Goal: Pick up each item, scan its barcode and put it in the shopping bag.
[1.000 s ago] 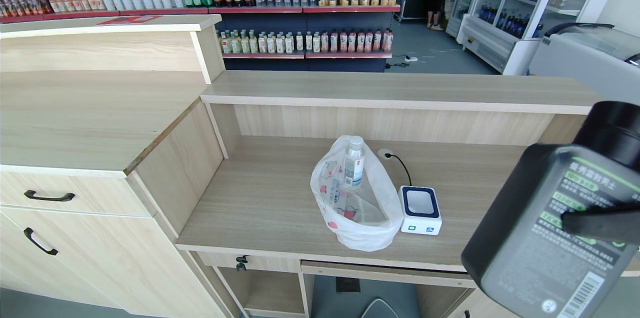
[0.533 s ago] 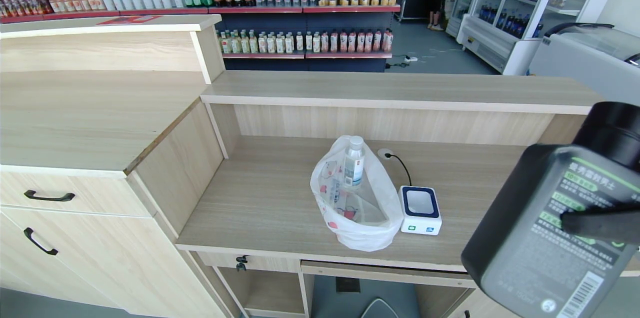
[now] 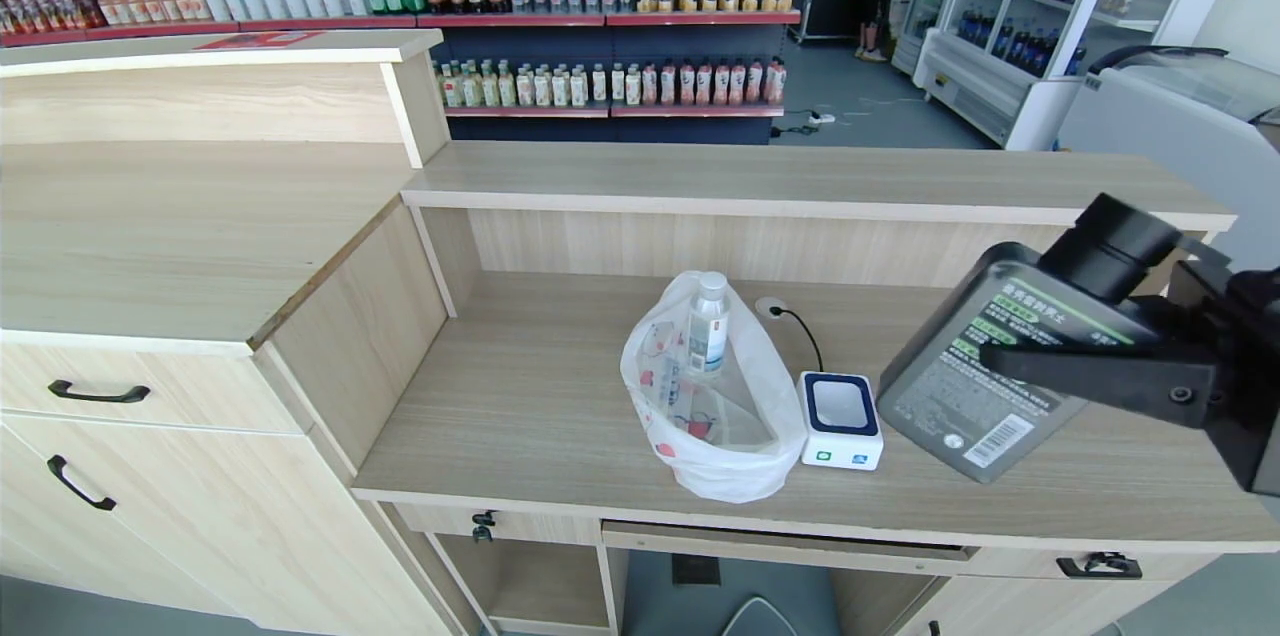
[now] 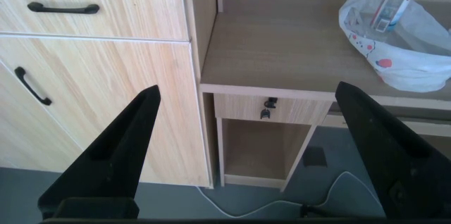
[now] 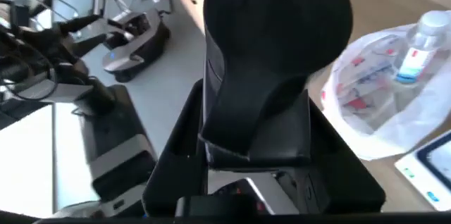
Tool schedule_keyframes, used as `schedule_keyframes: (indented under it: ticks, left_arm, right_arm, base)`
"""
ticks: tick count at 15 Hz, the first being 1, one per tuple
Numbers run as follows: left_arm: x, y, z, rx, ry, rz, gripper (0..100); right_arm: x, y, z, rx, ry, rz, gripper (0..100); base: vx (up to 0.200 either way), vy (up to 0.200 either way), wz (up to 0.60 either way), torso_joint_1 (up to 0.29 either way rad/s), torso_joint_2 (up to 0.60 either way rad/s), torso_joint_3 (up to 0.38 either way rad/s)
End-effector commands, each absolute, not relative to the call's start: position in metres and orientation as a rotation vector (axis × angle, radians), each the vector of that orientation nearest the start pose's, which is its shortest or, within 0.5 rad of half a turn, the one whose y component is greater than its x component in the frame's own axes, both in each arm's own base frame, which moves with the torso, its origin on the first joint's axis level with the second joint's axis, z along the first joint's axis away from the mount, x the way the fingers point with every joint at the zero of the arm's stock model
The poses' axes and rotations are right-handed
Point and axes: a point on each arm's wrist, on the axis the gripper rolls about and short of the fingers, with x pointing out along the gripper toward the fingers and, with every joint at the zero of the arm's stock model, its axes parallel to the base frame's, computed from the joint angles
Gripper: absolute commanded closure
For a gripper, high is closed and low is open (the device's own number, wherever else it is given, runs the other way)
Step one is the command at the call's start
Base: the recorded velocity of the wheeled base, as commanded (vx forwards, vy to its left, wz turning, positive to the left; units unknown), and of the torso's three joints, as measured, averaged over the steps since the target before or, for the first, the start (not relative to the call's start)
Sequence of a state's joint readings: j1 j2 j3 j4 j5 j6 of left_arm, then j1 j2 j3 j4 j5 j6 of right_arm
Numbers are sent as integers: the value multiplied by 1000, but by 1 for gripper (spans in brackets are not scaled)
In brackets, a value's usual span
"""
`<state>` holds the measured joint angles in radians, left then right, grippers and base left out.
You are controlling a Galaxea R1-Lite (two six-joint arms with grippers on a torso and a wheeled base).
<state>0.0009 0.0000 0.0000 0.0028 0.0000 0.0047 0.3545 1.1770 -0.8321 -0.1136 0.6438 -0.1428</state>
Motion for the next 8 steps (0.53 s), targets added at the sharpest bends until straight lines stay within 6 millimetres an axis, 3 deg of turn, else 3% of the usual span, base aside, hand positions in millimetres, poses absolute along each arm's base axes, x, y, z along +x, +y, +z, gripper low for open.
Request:
schedule_keyframes:
  ticks: [1,3,5,8]
  left_arm:
    - [-23,0,75,5,5,3,0]
    - [-23,0,75,5,5,2,0]
    - [-23,0,75,5,5,3,0]
    - [-23,0,75,5,5,2,0]
  right_arm:
    - [207,34,214,-424,154,690,100]
    - [227,-2,186,-685,88,541,100]
    - [242,-22,170,-867,0,440,100]
    - [263,-25,161,-941,-82,408,100]
  base:
    - [0,0,0,0,0,0]
    - [0,0,0,0,0,0]
    - [0,0,0,0,0,0]
    - [0,0,0,0,0,0]
